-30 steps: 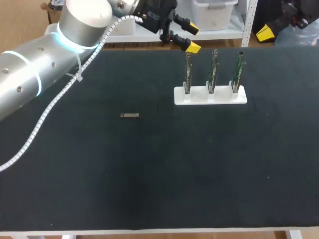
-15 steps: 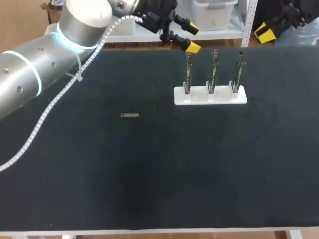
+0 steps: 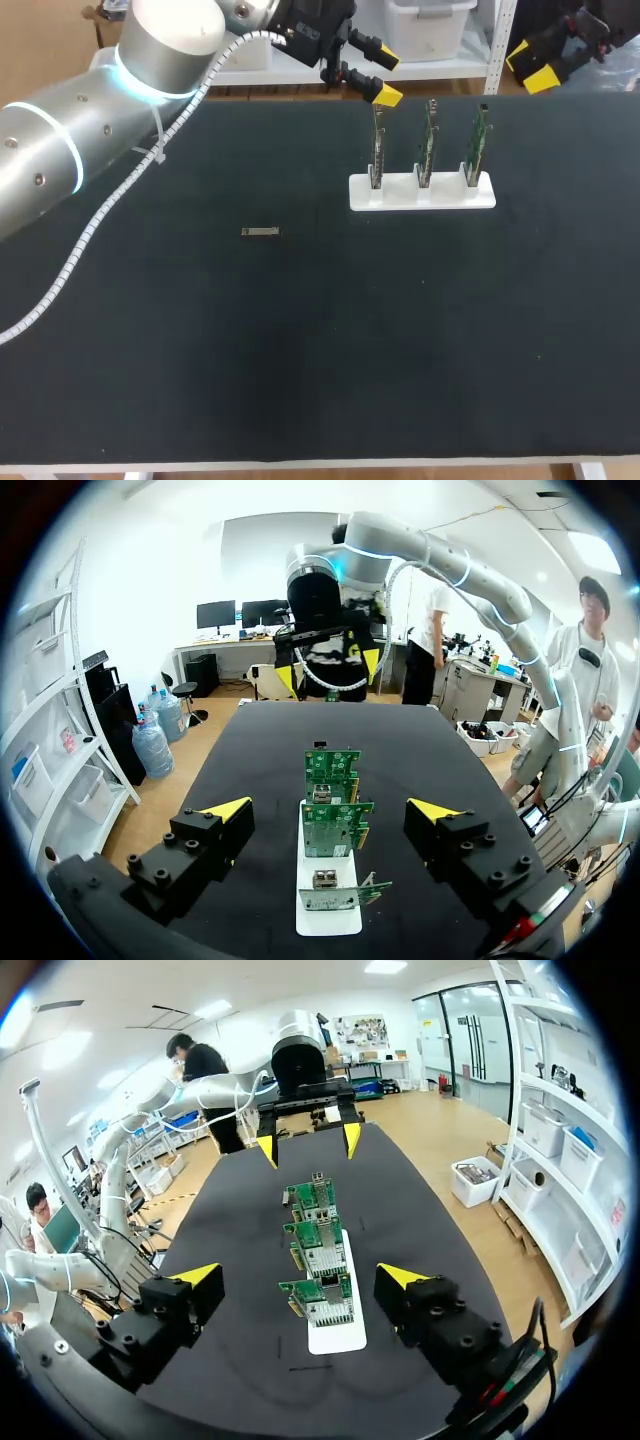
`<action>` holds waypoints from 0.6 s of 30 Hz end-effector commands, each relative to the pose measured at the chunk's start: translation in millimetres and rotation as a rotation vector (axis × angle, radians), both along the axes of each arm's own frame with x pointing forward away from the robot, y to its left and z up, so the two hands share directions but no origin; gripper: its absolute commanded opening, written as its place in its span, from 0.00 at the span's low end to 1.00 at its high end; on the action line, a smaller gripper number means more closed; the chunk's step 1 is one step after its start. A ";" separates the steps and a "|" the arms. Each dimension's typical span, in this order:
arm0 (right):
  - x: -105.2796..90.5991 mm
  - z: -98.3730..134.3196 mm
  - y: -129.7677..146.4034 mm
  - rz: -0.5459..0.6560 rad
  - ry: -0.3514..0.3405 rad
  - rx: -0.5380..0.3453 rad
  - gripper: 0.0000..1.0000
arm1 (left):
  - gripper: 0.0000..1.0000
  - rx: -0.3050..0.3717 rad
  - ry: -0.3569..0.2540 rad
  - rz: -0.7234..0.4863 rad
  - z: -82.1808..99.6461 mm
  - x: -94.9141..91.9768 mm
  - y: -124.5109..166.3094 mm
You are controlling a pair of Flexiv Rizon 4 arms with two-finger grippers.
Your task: Pick up the optical module with the left hand, and insert it into the network port with the right hand.
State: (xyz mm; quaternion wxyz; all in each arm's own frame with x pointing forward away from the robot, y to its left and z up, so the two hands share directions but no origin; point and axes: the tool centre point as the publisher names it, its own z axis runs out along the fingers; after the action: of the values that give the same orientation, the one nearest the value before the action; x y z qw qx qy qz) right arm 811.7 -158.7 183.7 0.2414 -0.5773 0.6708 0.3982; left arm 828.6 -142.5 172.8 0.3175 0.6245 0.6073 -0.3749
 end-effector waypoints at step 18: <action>8.2 0.6 -1.1 0.120 0.089 0.031 1.00 | 1.00 -0.010 -0.050 -0.001 20.5 -3.1 6.8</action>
State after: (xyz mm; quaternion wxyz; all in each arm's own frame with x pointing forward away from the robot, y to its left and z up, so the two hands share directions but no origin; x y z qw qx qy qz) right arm 811.7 -158.7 183.7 0.2414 -0.5773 0.6708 0.3982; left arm 833.3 -139.4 185.7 0.3326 0.6316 0.5956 -0.3683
